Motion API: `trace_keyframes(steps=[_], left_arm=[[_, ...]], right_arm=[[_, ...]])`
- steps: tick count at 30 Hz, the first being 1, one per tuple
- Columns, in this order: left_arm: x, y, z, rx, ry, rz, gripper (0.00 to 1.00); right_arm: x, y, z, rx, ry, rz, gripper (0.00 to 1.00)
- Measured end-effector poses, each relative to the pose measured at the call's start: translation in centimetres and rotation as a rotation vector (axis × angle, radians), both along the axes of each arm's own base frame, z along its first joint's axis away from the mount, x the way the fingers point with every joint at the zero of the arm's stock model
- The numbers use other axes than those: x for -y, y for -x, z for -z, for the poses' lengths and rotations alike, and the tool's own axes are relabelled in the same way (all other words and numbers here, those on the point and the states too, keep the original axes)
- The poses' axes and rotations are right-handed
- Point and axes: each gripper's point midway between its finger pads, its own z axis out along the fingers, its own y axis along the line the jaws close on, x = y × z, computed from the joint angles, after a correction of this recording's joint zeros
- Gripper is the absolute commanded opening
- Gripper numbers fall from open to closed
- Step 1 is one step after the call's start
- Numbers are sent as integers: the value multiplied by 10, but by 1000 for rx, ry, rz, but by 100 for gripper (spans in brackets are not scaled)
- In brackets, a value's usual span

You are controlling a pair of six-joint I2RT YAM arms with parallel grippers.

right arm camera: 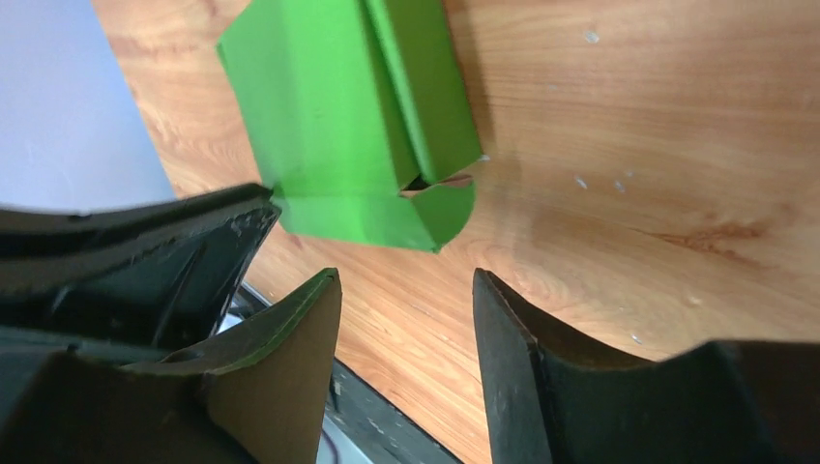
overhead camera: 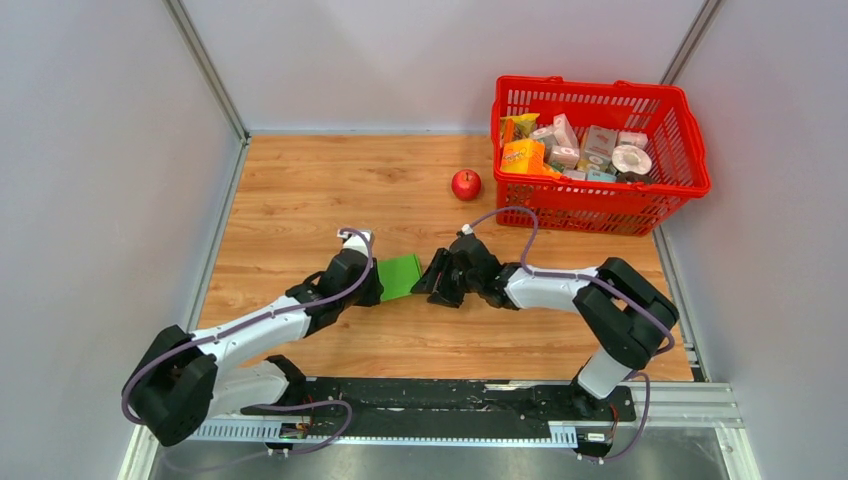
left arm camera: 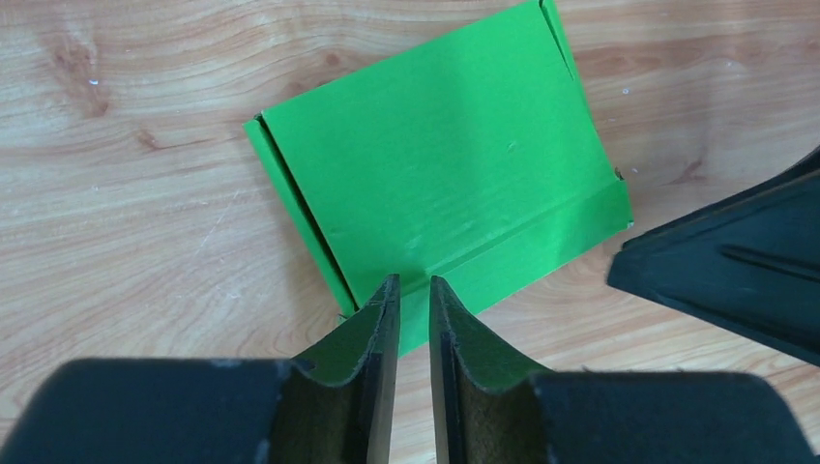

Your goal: Fold the paper box

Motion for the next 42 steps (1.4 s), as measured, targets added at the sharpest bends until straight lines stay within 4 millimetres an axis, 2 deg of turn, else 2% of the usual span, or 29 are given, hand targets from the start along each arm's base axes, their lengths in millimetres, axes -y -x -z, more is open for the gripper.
trace_keyframes(steps=[2, 6, 11, 13, 16, 18, 19, 22, 25, 29, 33, 39, 42], left_arm=[[0, 0, 2, -1, -3, 2, 25], [-1, 1, 4, 4, -1, 3, 25], [-6, 5, 10, 1, -9, -2, 25], [-6, 5, 11, 1, -10, -4, 25], [-6, 4, 11, 3, -11, -6, 25], [-6, 4, 12, 0, -14, -6, 25], [-6, 4, 13, -2, -16, -6, 25], [-6, 3, 13, -2, -17, -5, 25], [-6, 3, 14, -2, -19, -3, 25], [-5, 3, 14, -3, -20, -4, 25], [-5, 2, 14, -4, -20, -4, 25], [-5, 3, 13, -9, -26, 5, 26], [-6, 3, 13, -16, -33, 11, 26]], right_arm=[[4, 0, -7, 45, 10, -66, 54], [0, -9, -39, 164, -26, -218, 52], [-13, -27, -77, 304, -77, -349, 39], [-22, -38, -83, 338, -100, -394, 33], [-30, -49, -73, 358, -115, -454, 27], [-28, -52, -54, 335, -110, -481, 26], [-27, -52, -46, 317, -110, -488, 21], [-19, -54, -22, 278, -114, -487, 20], [-11, -50, -5, 246, -114, -480, 22], [-7, -48, -3, 245, -126, -482, 25], [-5, -51, -7, 268, -123, -482, 35], [11, -60, -3, 311, -18, -475, 45], [19, -63, 4, 311, 42, -474, 45]])
